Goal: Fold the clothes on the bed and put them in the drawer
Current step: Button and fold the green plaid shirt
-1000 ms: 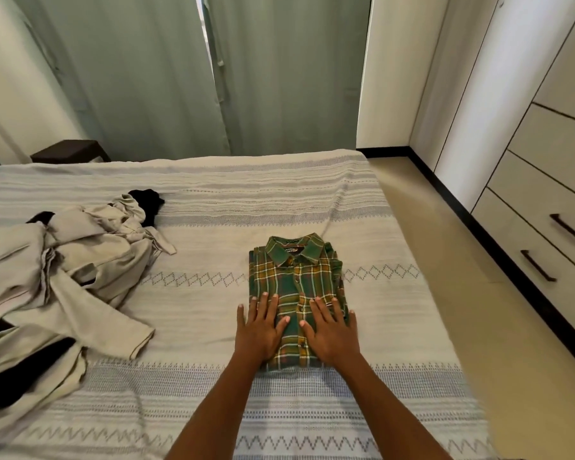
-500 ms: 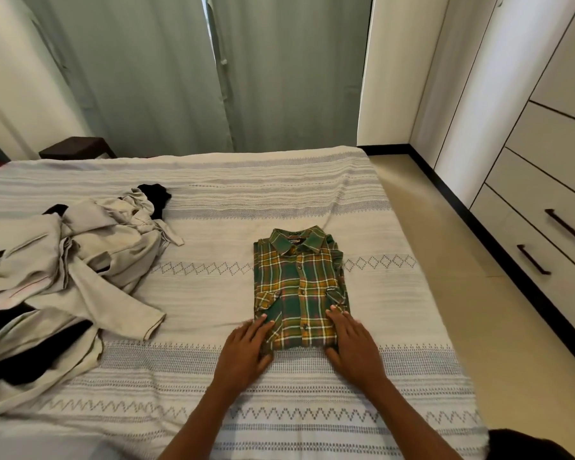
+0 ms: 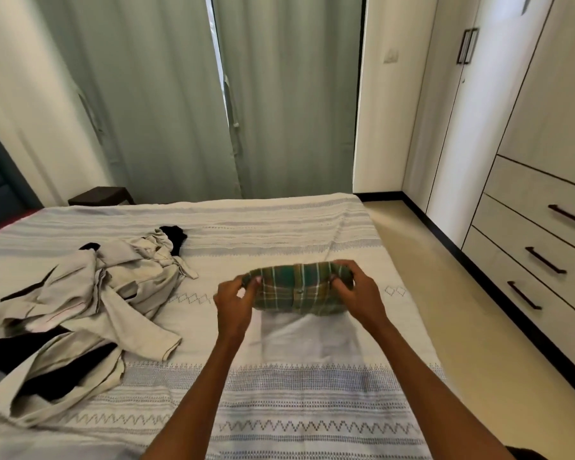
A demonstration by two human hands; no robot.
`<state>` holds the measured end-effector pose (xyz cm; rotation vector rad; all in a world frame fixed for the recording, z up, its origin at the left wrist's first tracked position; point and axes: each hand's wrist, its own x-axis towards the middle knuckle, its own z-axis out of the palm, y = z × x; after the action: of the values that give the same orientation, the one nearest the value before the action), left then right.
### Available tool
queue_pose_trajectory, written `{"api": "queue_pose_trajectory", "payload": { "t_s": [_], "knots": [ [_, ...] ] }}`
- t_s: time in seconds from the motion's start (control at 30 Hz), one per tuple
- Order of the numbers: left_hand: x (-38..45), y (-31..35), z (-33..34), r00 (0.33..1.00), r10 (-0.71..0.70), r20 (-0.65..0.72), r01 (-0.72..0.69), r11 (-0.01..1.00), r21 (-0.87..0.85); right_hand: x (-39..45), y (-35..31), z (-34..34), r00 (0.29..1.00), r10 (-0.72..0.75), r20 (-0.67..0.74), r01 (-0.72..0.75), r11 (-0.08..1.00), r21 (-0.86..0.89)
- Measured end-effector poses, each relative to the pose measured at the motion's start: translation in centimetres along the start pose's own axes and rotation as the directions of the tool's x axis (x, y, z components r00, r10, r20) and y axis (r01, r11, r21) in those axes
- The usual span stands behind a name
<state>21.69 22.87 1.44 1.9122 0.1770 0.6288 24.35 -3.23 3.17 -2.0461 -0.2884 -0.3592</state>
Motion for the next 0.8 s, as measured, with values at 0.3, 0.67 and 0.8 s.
{"api": "queue_pose_trajectory", "payload": {
  "t_s": [0.3, 0.67, 0.8],
  "knots": [
    [0.7, 10.3, -4.1, 1.000, -0.015, 0.002, 0.015, 0.979, -0.203, 0.7, -8.8, -4.1, 0.992, 0.128, -0.007, -0.121, 0.948, 0.293],
    [-3.6, -2.3, -1.9, 0.933, -0.331, 0.139, 0.288, 0.921, 0.261, -2.3, 2.1, 1.1, 0.865, 0.398, 0.305, -0.353, 0.916, -0.192],
    [-5.0, -2.5, -2.1, 0.925, -0.351, 0.147, 0.335, 0.934, 0.125, -3.7, 1.5, 1.8, 0.888, 0.381, 0.256, -0.364, 0.925, -0.114]
  ]
}}
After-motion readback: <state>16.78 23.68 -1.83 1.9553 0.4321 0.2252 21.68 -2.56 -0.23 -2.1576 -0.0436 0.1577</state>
